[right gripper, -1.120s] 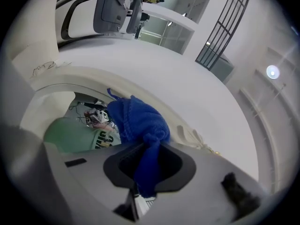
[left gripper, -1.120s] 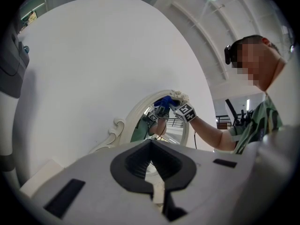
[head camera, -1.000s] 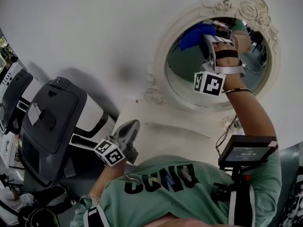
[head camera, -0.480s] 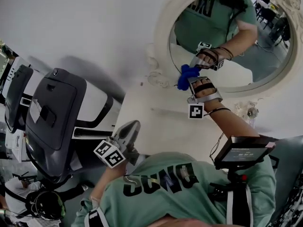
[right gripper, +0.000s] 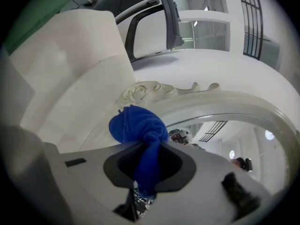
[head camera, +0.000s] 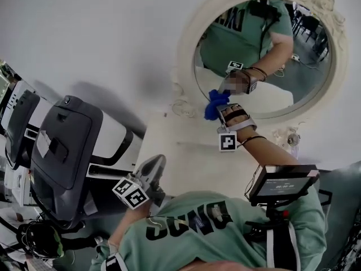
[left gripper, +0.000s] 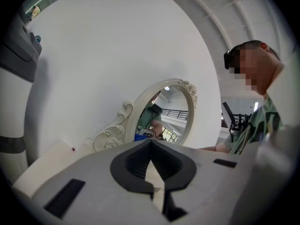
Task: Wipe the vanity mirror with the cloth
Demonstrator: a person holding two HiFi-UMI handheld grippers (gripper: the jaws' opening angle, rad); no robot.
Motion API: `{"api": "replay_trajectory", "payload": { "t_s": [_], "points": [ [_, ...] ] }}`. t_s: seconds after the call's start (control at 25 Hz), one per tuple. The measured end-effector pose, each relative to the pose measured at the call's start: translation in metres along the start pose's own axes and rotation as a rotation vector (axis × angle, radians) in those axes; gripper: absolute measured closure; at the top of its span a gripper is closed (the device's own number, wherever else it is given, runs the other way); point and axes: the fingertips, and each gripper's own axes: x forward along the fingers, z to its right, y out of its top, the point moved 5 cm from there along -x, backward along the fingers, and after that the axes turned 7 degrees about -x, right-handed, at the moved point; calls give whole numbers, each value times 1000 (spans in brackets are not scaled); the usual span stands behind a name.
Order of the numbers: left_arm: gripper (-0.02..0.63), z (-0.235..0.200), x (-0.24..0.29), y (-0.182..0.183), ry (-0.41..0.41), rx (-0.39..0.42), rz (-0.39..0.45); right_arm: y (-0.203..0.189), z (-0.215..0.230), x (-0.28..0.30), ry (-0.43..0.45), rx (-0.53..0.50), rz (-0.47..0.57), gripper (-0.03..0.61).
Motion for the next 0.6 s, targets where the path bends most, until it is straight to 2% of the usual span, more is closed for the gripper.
{"api": "replay_trajectory", "payload": {
  "t_s": [0.12,0.28,0.36,0.48,0.6],
  "points": [
    [604,13,6,12,-36,32,36,-17,71,-41,-149,-11,-9,520],
    [604,24,13,26,-81,68,80,-46,210,-113,-430,11,-38,519],
    [604,29,14,30,-100,79,101,-64,268,-146,-530,29,-75,520],
    [604,35,17,34,-123,89,121,-93,328,-172,-605,33,-165,520],
    [604,35,17,35,-129,86,130,-116,357,-174,-616,22,-249,518]
  ]
}}
